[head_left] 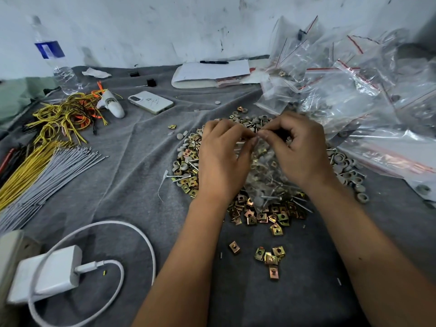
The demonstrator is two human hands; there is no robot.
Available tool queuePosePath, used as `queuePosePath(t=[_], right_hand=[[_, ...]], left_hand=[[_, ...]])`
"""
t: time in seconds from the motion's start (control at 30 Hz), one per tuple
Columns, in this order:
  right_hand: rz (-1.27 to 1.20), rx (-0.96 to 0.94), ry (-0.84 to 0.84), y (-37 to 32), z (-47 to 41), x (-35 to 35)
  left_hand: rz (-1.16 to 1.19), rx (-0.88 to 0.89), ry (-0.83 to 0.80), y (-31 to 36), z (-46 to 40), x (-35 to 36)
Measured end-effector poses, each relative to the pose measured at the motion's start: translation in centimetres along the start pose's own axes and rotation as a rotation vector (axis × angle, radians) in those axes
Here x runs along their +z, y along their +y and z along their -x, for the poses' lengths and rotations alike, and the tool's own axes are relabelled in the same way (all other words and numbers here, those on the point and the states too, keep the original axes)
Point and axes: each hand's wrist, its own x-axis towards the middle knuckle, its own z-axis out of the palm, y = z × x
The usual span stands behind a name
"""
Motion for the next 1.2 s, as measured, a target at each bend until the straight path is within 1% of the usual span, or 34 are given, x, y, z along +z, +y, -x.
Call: queuePosePath(t=[0.1,0.23,0.37,0.53,0.73,0.97,1.2], right_hand=[[-0.017,-0.021,0.0,-0.1,0.0,0.0],[-0.089,-0.031,-0.02,0.0,-0.1,-0.2],[-0.127,0.002,-0.033,0.3,-0.1,-0.2],[-0.118,-0.035,-0.084,0.4,-0.1,-0.3],[-0.073,-0.071,-0.129,0.3,-0.3,-0.4],[-0.032,-0.082,-0.096,-0.3,0.0,-0.1],[-0.056,-0.025,-0.014,0.1,-0.2,-0.2]], left_hand=[[0.064,-0.037,-0.01,-0.1,-0.1,-0.1],[0.127,-0.032,-0.047,-0.1,-0.2,-0.2],[0.169,-0.067,-0.057,0.1,-0.3,-0.3],[0.213,-0.118,-0.068,0.2,-0.4,-0.6],[0.207,-0.123,-0.099,0.4,-0.2,-0.8],[0.182,-0.11,-0.079,0.6,-0.5,-0.8],[0.14,-0.126,-0.029,0.2,-0.8,-1.3]])
